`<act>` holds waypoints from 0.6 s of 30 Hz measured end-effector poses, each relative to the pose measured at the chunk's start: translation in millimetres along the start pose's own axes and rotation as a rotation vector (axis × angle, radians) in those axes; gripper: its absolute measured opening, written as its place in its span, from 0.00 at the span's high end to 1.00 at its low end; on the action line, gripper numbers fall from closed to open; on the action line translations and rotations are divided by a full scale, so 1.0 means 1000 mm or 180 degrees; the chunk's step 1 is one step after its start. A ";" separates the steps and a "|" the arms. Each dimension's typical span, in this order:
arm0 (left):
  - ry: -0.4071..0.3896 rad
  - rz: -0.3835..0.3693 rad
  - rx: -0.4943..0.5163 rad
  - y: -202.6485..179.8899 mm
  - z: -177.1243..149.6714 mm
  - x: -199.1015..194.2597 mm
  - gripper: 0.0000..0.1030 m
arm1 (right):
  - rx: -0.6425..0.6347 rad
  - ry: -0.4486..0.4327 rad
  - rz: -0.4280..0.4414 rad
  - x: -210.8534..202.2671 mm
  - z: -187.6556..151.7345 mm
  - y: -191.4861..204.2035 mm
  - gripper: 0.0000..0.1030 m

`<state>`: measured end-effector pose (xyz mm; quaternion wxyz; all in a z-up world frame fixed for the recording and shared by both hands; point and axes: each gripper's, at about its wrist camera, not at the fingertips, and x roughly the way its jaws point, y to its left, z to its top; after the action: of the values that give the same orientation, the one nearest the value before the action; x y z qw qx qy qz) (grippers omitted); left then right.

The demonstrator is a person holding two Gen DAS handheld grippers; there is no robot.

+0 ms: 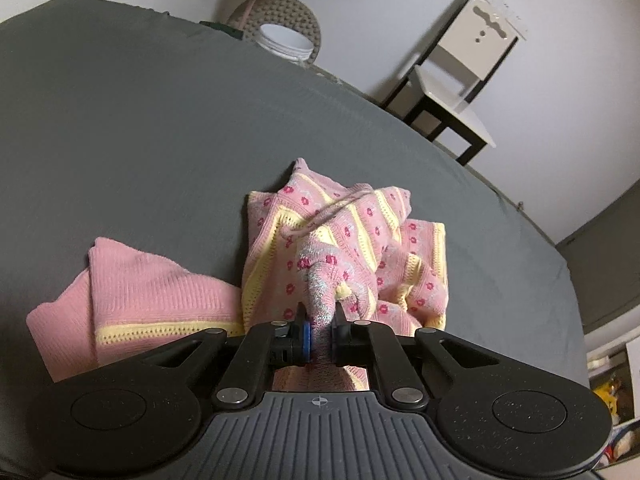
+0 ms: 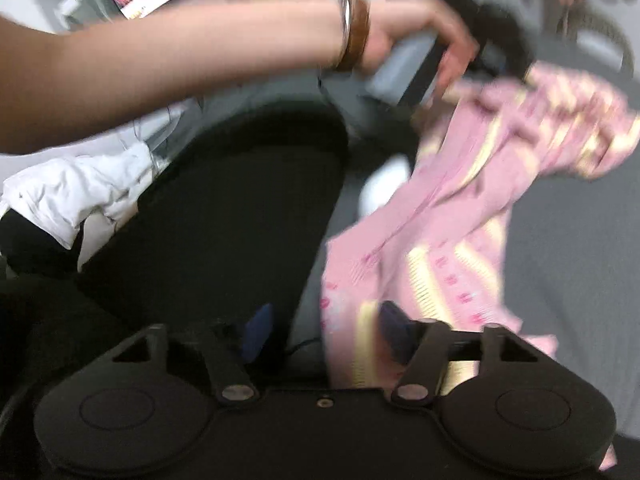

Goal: Fold clothes

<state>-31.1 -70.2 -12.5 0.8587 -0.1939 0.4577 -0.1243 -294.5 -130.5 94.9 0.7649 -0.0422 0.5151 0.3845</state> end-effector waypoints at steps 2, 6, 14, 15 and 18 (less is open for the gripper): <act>0.0007 0.0029 -0.0026 -0.003 0.002 0.002 0.92 | -0.0152 0.0194 -0.0143 0.021 0.005 0.008 0.60; -0.0006 0.0053 -0.0011 -0.008 0.004 -0.001 0.92 | -0.0335 0.0291 -0.0527 0.034 0.004 0.010 0.93; -0.0072 0.0005 -0.0121 0.001 0.009 -0.007 0.92 | 0.0851 -0.0425 -0.0467 -0.043 -0.014 -0.054 0.90; -0.0055 0.0014 -0.0111 0.001 0.009 -0.005 0.92 | 0.0942 -0.0420 -0.0498 -0.045 -0.018 -0.058 0.87; -0.0022 0.0015 -0.0092 -0.001 0.003 0.000 0.92 | 0.1091 -0.0403 -0.0626 -0.049 -0.027 -0.063 0.75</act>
<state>-28.2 -70.5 -10.5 0.8577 -0.2056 0.4569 -0.1150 -283.5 -214.2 101.4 0.8255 0.0627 0.5174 0.2166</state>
